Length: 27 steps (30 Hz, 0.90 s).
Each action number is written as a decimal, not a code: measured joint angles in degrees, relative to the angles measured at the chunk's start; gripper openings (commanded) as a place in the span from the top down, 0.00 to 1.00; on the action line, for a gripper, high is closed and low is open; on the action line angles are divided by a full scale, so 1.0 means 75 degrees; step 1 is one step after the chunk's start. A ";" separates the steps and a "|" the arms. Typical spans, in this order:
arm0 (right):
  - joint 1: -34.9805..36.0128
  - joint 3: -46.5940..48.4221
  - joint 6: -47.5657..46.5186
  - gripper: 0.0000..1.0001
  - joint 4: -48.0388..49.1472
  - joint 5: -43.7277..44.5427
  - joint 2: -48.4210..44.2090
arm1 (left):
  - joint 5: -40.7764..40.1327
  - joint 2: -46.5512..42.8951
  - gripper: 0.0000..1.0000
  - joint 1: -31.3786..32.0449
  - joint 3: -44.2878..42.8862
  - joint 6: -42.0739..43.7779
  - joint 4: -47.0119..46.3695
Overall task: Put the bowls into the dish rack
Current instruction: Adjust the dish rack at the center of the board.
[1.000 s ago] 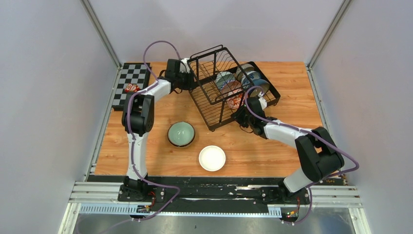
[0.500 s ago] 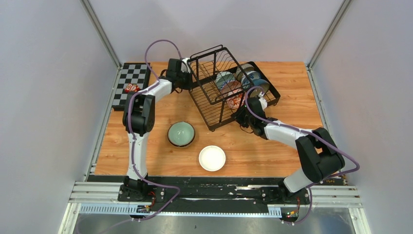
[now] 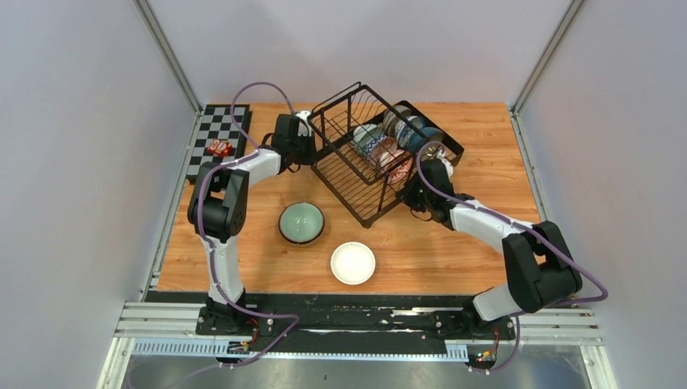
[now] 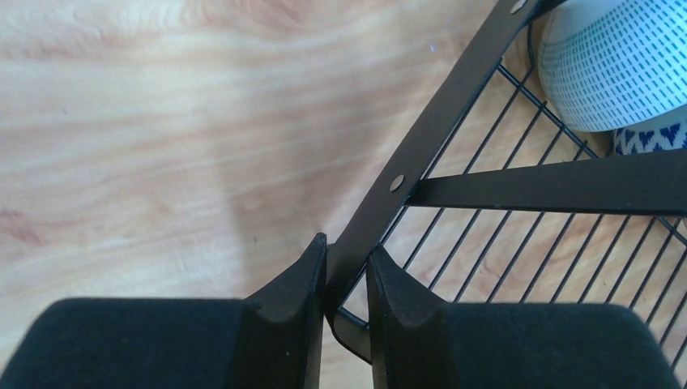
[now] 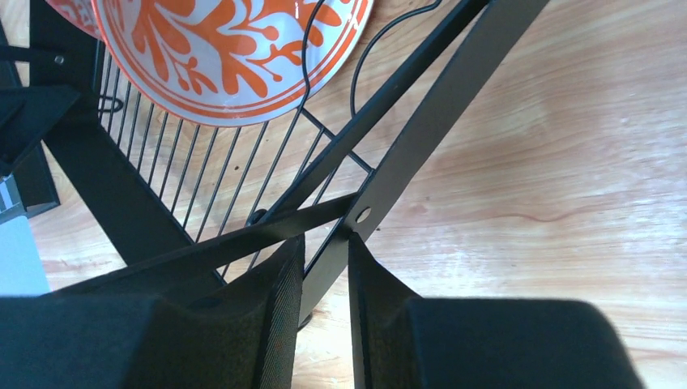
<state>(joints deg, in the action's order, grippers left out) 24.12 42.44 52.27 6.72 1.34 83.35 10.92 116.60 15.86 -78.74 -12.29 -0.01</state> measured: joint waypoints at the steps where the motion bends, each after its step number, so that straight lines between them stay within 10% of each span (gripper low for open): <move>1: -0.0093 0.0000 -0.0131 0.97 -0.0085 -0.0082 -0.0044 | -0.0023 -0.0134 1.00 0.0029 0.0172 -0.0070 0.0003; 27: -0.1696 0.2060 -0.2920 0.97 -0.1990 -0.1728 0.1224 | -0.0979 -0.2512 1.00 0.0708 0.2818 -0.1346 -0.0554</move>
<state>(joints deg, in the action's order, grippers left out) 11.40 57.89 30.37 -8.21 -11.62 92.53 3.57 97.76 21.17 -57.60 -22.39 -4.16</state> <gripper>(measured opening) 0.180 0.007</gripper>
